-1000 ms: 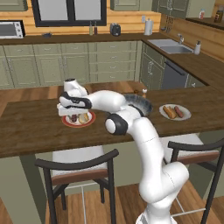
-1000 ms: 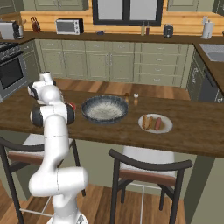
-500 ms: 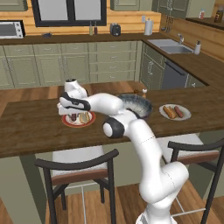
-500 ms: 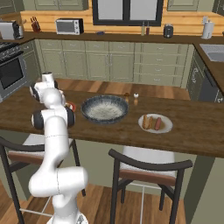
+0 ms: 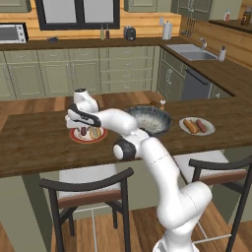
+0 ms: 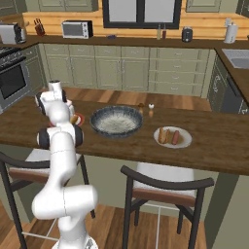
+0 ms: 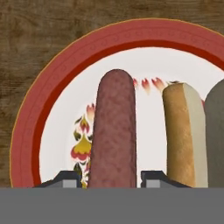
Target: Place one bun and one sausage from the bowl on each plate.
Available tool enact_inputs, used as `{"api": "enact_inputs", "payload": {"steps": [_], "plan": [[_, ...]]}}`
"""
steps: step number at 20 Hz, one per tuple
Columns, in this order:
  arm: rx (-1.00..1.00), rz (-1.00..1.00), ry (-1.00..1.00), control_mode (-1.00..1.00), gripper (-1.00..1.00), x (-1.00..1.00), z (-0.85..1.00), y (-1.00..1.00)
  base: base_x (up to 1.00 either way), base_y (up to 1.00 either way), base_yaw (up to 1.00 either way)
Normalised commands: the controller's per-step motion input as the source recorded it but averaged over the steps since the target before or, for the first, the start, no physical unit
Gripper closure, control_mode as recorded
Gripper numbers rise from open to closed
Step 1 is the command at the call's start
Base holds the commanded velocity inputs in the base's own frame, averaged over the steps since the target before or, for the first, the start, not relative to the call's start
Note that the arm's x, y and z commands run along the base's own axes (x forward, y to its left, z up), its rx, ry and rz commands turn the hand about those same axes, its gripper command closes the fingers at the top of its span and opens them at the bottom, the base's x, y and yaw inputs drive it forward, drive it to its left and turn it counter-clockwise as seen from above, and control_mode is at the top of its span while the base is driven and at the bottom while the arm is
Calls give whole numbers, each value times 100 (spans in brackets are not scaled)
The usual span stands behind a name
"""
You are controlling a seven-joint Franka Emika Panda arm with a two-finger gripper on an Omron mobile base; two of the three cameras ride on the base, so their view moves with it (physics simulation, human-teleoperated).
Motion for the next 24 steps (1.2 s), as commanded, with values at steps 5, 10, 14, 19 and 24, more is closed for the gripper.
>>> {"api": "enact_inputs", "payload": {"steps": [5, 10, 14, 19, 24], "plan": [[0, 0, 0, -100, -100, 0, 0, 0, 0, 0, 0], [0, 0, 0, -100, -100, -17, 12, -1, 0, 0, 0], [0, 0, -1, -100, -100, -41, 24, 0, 0, 0, 0], [0, 1, -6, -100, -100, -68, 28, -49, 0, 0, 0], [0, 5, -19, -100, -100, -69, 6, -80, 0, 0, 0]]}}
